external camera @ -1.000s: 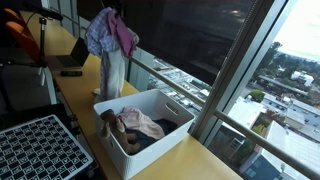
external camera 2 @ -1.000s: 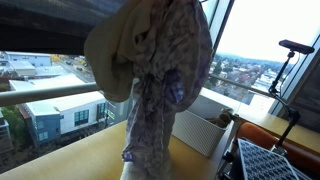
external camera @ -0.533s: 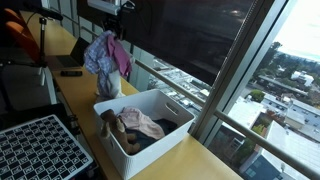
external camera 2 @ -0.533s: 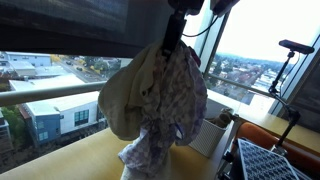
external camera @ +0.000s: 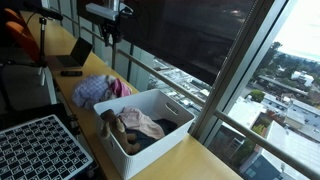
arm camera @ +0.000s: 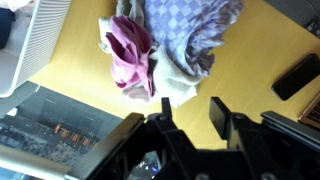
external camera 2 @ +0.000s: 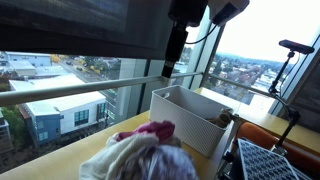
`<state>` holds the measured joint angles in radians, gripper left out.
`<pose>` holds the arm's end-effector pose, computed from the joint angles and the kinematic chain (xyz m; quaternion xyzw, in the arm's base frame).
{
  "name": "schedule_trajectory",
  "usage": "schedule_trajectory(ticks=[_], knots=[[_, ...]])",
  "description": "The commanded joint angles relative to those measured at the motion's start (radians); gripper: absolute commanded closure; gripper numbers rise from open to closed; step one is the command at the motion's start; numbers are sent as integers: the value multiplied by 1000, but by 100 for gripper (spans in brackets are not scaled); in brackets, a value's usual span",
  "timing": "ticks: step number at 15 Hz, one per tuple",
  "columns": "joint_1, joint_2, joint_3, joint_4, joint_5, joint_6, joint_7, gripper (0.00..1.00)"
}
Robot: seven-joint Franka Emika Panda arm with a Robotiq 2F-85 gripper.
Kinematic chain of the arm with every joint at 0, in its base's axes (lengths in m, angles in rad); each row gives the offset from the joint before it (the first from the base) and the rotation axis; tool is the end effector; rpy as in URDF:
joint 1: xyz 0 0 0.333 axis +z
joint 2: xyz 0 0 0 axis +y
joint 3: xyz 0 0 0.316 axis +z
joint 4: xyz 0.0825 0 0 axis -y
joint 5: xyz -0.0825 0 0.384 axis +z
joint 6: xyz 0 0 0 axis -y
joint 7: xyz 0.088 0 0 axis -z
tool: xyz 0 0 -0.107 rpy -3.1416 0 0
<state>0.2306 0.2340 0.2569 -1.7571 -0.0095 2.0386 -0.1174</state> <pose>0.5617 0.2852 0.4416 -0.9546 -0.2956 -0.0225 0.0297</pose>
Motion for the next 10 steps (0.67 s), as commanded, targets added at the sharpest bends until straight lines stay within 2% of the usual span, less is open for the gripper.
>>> schedule_trajectory(ticks=[1,4,10], knots=[[-8,-35,-15,-33,6,12,-19,24],[-51,-58,-57,-56,-12,27,-31,1],[-173,-50,-187,-112,-50,84,-51,0]])
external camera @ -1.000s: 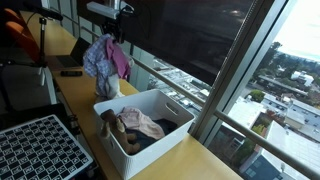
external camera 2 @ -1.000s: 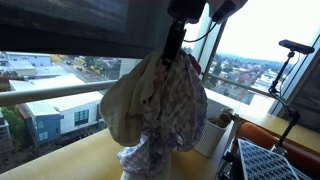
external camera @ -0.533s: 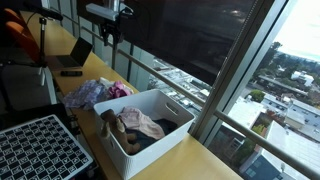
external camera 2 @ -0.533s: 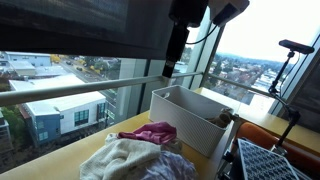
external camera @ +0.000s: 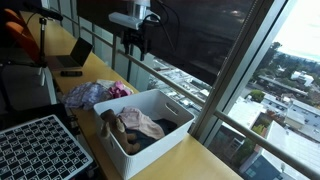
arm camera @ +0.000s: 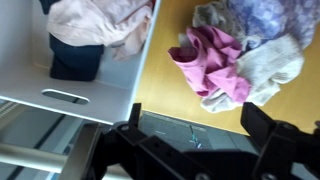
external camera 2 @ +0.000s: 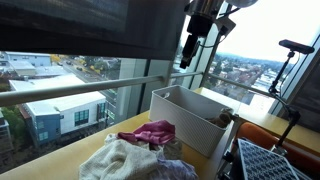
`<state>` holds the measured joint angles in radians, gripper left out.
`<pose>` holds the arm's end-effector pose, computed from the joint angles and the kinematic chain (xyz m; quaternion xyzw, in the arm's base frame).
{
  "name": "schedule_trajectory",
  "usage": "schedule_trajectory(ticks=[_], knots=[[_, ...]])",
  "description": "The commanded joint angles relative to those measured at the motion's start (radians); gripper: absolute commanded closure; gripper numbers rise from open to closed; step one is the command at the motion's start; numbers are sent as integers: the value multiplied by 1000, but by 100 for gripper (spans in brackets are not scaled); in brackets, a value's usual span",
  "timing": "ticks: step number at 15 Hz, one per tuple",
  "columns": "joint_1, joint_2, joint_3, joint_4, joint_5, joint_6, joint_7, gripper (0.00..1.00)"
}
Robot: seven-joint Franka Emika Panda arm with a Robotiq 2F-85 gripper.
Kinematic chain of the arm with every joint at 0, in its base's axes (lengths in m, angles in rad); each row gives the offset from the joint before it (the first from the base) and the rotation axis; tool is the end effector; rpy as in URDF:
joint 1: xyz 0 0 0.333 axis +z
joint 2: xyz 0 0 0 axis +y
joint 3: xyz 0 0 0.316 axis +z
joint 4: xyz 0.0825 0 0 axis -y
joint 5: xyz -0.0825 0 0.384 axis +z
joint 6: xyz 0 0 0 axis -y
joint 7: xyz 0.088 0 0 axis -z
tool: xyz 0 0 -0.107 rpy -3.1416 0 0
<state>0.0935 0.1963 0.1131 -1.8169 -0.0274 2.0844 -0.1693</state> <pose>0.6080 0.1223 0.4373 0.9808 0.1915 0.0363 0.0005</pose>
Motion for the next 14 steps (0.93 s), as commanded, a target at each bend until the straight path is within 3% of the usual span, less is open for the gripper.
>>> schedule_trajectory(ticks=[1,8,14], knots=[[-50,-7,-62,-72,-53,40,15,0],[-102,-8,-148,-283,-197,105,103,0],[-125,4,-188,-364,-251,104,163,0]])
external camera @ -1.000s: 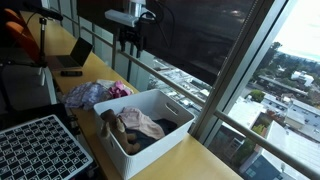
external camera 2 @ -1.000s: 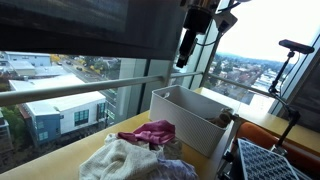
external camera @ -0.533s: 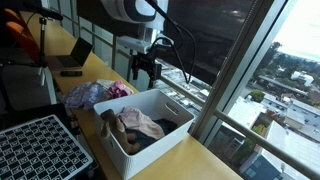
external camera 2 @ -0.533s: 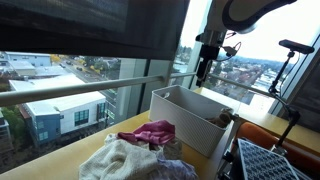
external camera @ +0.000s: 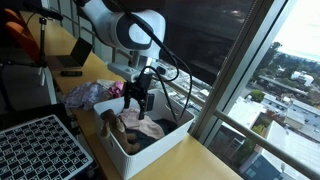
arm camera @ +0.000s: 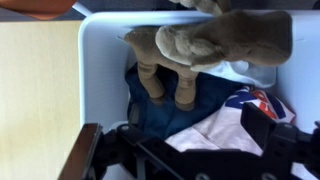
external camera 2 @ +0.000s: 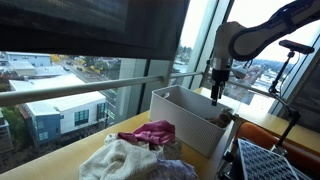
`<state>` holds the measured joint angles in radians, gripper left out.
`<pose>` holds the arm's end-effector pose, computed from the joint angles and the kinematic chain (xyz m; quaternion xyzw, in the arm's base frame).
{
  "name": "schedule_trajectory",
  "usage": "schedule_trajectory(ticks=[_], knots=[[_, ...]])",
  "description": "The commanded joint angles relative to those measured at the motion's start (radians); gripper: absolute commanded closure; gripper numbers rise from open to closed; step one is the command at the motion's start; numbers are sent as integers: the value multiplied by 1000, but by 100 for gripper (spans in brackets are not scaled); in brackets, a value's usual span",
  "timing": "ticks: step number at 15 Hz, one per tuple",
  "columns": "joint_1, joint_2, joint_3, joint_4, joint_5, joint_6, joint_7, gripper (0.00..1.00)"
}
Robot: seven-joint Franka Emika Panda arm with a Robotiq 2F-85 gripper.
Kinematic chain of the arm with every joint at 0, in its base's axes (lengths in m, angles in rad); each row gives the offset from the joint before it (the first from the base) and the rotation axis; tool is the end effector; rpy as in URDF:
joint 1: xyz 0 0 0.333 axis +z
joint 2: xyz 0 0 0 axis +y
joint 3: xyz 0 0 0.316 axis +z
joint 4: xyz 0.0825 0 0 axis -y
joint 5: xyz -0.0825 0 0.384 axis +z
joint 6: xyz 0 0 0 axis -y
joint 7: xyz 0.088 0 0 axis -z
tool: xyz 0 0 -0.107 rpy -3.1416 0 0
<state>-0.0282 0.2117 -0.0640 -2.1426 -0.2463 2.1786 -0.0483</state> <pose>0.5430 -0.0592 0.2925 0.9894 0.0571 -0.0942 0.0946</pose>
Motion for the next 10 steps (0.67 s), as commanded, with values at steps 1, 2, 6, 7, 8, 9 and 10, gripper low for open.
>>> schedule_trajectory(ticks=[1,2,6,7,8,9,10], knots=[[-4,-10,-13,-46,-32,4,50,0],[-4,-9,-14,-54,-26,0,55,0],[-4,0,-12,-69,-7,-13,86,0],[-5,2,-14,-72,-7,-15,90,0],[-8,5,-16,-73,-7,-19,94,0],[-10,8,-17,-75,-5,-22,95,0],[-13,12,-18,-76,-1,-27,95,0]])
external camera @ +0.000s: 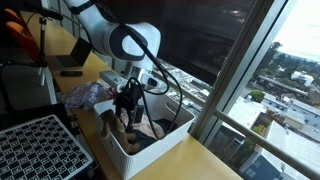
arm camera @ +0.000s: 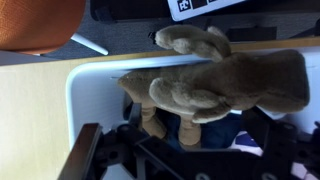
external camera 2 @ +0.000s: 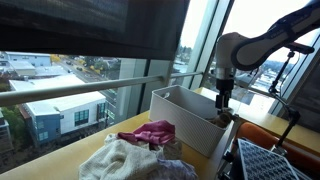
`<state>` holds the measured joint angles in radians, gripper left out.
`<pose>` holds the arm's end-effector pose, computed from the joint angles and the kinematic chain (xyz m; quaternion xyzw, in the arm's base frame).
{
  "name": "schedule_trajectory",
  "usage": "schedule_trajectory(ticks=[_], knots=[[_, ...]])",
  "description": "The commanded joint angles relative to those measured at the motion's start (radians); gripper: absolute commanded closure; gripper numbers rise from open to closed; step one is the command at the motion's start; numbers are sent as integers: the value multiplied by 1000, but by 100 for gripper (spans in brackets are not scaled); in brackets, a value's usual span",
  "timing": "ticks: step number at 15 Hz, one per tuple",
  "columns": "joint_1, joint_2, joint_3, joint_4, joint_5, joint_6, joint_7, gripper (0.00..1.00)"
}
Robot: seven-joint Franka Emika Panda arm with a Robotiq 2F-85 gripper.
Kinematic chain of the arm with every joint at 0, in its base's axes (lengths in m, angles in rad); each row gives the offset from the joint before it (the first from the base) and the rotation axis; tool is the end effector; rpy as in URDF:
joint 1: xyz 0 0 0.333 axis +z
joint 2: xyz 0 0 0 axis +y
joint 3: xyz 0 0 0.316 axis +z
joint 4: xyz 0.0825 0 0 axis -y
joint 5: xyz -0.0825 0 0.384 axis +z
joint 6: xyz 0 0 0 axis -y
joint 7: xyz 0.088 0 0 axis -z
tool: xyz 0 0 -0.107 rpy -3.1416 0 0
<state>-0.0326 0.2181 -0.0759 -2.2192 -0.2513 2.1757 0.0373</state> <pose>0.5146 -0.0658 0.2596 0.9863 0.0121 -0.1332 0.0964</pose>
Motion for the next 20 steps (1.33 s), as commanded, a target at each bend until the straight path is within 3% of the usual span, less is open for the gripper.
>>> schedule_trajectory(ticks=[1,5,6,16,18,20], knots=[[-11,10,-7,-2,10,-28,7,0],[-13,26,-1,-8,20,-35,1,0],[-13,30,0,-8,23,-34,-1,19],[-14,46,3,-9,49,-53,-10,94],[-14,36,5,-7,54,-62,-16,100],[-10,17,8,3,52,-75,-15,98]])
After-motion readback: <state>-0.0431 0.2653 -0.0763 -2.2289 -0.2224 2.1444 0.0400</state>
